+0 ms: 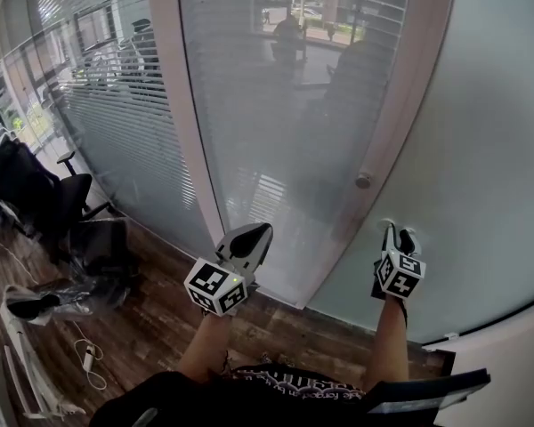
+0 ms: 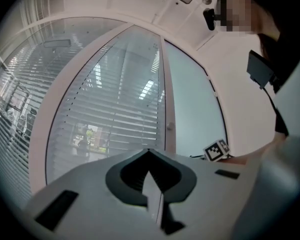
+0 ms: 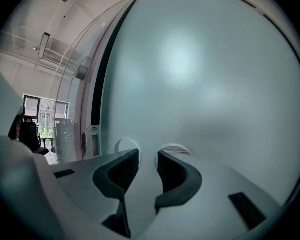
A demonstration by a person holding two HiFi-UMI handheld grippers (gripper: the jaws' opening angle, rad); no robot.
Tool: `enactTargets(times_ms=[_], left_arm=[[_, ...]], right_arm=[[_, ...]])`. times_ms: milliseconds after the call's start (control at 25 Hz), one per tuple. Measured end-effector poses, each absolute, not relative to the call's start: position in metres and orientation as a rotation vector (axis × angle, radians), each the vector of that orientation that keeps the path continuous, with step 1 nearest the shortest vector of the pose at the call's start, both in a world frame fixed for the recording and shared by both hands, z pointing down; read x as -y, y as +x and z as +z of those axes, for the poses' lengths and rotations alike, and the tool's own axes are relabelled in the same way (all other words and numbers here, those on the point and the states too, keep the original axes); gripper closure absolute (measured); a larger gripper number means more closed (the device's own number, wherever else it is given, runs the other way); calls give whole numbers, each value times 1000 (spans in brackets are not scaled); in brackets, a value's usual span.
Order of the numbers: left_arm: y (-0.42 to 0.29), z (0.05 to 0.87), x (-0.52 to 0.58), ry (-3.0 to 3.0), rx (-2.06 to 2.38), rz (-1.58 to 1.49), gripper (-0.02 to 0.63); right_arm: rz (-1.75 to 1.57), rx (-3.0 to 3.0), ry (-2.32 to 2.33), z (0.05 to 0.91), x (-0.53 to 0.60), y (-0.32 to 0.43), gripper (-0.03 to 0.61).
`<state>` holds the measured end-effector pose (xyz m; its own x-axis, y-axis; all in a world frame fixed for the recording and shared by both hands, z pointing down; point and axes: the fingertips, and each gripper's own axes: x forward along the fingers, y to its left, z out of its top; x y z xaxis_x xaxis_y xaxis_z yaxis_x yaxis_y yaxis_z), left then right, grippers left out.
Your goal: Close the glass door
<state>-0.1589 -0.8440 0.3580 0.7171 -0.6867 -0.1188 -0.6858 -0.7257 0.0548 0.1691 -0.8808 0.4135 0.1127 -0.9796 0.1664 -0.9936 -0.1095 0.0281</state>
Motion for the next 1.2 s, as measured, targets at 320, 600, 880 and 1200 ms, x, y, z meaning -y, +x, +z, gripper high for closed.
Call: enactTargets(times_ms=[320,600,880,1200], left_arm=[[-154,360,838,2907,1142,-194,612],[-145,354,834,2932,1122,-199,612],[-135,351,827,2948,1097,-197,612],[-135,345,821,2951,1096,-195,612]], right_arm=[[131,2009,2302,401,842,166,469],[-77,2184,2291,343,814,137,575],[-236,2284,2188,315,796,103,575],[-267,2309,2164,301,786,94,575]])
